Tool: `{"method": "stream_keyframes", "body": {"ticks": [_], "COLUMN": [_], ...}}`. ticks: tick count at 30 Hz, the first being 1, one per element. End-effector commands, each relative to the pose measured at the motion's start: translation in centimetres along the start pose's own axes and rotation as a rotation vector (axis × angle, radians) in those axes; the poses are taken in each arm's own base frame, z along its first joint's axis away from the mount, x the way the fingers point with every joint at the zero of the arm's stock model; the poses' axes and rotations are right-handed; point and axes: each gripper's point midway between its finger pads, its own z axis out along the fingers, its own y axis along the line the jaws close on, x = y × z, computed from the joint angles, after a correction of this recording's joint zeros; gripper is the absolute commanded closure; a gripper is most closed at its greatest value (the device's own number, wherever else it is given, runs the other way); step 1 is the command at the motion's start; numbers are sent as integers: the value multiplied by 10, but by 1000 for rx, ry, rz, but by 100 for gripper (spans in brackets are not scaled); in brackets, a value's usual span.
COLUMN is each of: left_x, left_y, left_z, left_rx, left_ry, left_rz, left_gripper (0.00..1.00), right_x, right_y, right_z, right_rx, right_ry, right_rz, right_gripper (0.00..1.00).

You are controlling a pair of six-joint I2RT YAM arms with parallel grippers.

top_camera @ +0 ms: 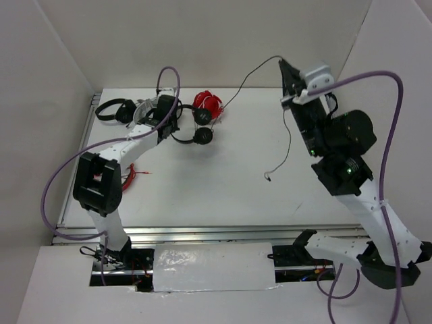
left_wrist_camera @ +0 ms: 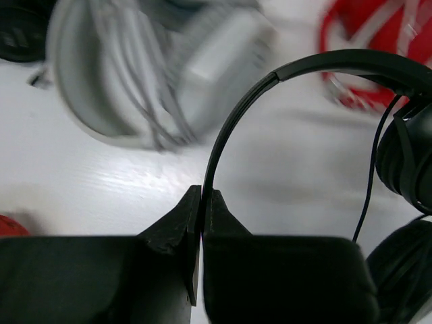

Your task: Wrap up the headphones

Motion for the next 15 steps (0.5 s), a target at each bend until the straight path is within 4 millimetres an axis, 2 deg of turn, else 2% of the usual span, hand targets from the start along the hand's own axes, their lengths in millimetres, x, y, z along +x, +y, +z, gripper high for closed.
{"method": "stream_keyframes", "body": {"ticks": [1,2,3,4,5,6,7,8,9,11,12,14,15], "left_x": [-35,-26,-4,0,8,28,26,36,49,56,63,60,61], "left_y": [-58,-71,-74,-82,-91,-92,-103,-112,-116,-126,-124,-121,-119], "left_z": [-61,-72,-74,-90,-99,-102,-119,-128,-135,-156,-159,-173,-178], "left_rx": [291,333,361,424,461,489,582,634,674,726,729,740,744], "left_ry": [-168,-166,-139,-143,-143,-112,-132,-119,-99,-108,-103,-120,-124], "left_rz": [61,91,142,156,164,187,187,204,233,251,269,263,260], "left_gripper": [100,100,100,100,100,100,100,100,100,100,100,100,100], "right_x": [-10,-7,0,7,30,24,31,41,58,85,97,116,139], "right_y": [-33,-37,-40,-43,-48,-56,-50,-58,-55,-60,-62,-63,-73], "right_z": [30,36,50,58,72,77,83,88,98,108,109,111,110], "right_rx": [33,37,42,41,42,42,-1,2,-5,4,16,19,43], "right_ry": [-56,-47,-32,-16,33,24,38,58,85,136,158,184,222], "right_rz": [-4,11,6,6,-2,5,32,20,32,49,64,103,110], "right_gripper": [100,100,100,100,100,100,100,100,100,100,100,100,100]}}
